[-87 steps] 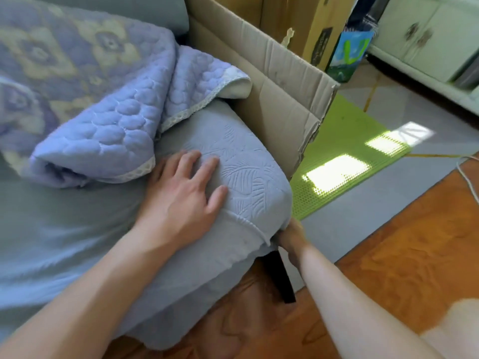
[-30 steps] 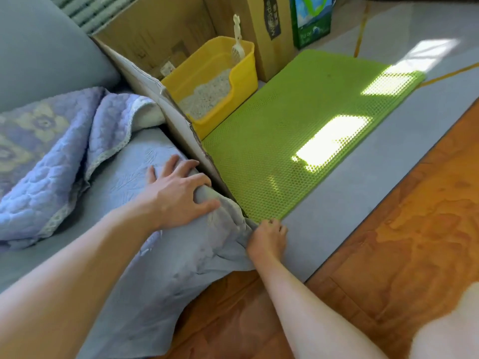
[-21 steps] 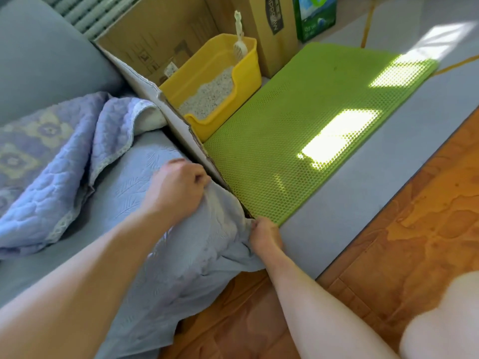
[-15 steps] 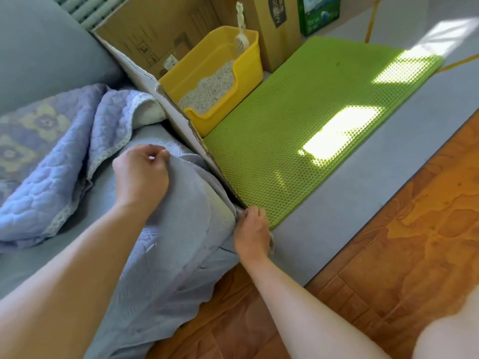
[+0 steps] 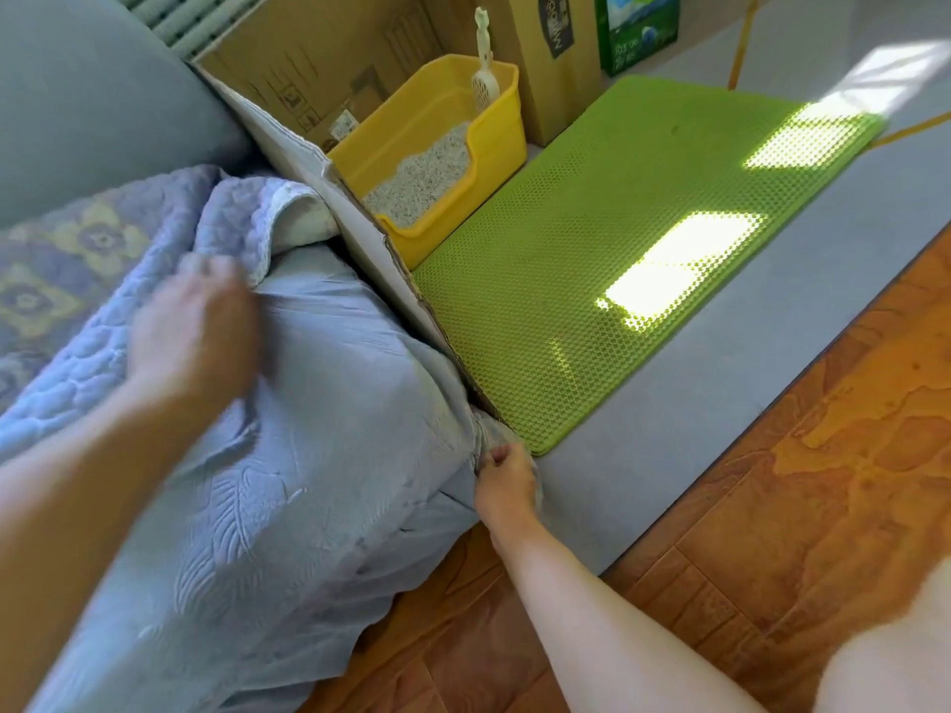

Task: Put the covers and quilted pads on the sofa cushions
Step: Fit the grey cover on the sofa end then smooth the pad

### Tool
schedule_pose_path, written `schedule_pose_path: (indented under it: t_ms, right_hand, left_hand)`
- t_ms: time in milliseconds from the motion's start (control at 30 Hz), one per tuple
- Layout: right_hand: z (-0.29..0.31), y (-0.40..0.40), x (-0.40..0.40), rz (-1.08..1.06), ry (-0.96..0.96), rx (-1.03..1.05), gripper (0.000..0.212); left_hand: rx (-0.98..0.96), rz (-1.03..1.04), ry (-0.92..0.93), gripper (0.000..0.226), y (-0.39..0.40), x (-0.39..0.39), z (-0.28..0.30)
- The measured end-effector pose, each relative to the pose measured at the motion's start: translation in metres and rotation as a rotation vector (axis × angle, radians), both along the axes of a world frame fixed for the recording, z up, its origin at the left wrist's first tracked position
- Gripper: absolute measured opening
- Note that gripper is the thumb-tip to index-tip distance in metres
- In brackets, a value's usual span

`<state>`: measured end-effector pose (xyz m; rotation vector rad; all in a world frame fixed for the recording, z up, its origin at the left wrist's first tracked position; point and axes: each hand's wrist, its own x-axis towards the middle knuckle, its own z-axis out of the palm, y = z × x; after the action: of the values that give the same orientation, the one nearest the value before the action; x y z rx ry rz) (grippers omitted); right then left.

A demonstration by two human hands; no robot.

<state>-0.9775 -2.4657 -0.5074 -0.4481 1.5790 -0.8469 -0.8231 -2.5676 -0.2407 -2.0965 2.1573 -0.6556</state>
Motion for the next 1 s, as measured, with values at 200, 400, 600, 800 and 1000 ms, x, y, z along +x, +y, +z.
schedule_pose_path:
  t_ms: [200, 400, 600, 800, 1000]
  right_hand:
    - [0.005, 0.0, -0.008, 0.131, 0.141, 0.11, 0.026]
    - [0.023, 0.016, -0.009, -0.2, 0.153, -0.173, 0.026]
    - [0.019, 0.021, -0.001, 0.033, 0.236, -0.472, 0.03]
    - [0.016, 0.026, -0.013, -0.034, 0.221, -0.336, 0.027]
    - [0.022, -0.019, -0.027, 0.064, -0.304, -0.236, 0.028]
  left_hand:
    - [0.18, 0.241, 0.338, 0.043, 0.013, -0.005, -0.019]
    - [-0.042, -0.331, 0.121, 0.038, 0.097, -0.012, -0.028]
    - [0.222, -0.582, -0.128, 0.028, 0.12, 0.017, -0.032]
    - [0.513, -0.403, 0.058, 0.044, 0.125, 0.096, 0.005]
    - [0.191, 0.059, 0.409, 0.034, 0.051, 0.035, -0.001]
